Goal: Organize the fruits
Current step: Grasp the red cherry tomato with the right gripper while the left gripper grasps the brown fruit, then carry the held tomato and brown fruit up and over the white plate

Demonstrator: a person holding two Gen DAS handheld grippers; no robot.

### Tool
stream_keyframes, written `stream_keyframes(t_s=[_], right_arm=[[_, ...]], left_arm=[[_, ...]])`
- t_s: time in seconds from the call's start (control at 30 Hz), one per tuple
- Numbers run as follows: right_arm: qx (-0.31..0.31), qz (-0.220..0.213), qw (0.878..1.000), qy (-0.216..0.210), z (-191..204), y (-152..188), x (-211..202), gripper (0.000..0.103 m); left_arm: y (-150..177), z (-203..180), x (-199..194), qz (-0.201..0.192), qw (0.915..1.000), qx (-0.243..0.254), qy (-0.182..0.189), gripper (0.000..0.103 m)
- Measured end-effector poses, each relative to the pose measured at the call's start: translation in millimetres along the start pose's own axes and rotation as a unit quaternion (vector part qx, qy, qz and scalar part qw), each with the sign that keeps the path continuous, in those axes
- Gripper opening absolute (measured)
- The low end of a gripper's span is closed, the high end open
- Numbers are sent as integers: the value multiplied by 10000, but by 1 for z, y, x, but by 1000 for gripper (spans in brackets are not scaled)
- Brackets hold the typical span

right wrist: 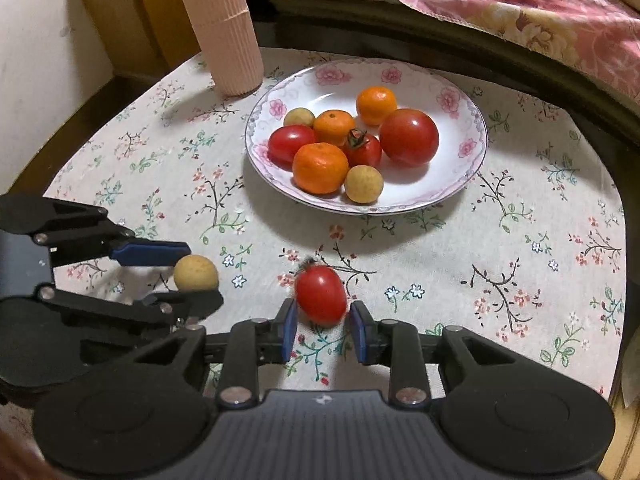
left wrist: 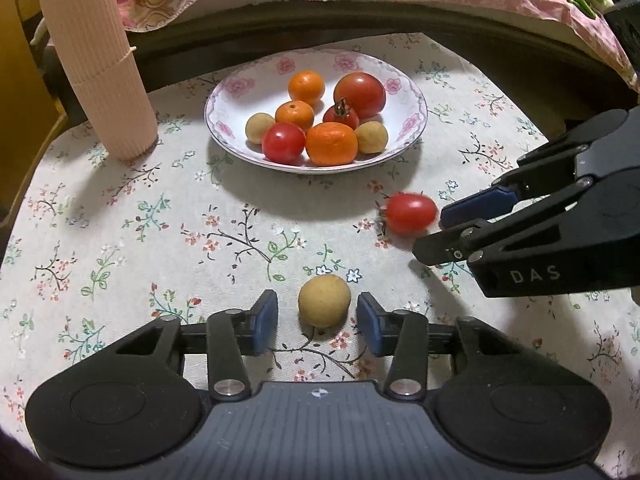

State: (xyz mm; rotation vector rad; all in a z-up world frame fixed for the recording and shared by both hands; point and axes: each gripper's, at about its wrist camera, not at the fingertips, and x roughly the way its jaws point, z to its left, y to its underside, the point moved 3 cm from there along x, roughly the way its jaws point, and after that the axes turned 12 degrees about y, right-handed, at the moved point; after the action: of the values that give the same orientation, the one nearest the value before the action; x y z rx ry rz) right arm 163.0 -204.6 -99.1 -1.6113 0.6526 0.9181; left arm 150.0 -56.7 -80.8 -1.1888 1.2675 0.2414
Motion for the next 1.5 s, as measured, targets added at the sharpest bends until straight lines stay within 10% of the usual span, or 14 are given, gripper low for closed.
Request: stream_keyframes(t_s=[0.43,0.8,1.5], right_arm=[[-40,-274,9996,19,0,-11,-3,62],[-109,-65,9999,59,3,-10,4,49],[64,-287,9995,84,-2,-15,-14,48]], left_arm=[[0,-1,1,-29,9999,95,14,60],[-1,-1,1,1,9999,87,53,36],[-15,-1,0,-226,9997,39,-112,35]])
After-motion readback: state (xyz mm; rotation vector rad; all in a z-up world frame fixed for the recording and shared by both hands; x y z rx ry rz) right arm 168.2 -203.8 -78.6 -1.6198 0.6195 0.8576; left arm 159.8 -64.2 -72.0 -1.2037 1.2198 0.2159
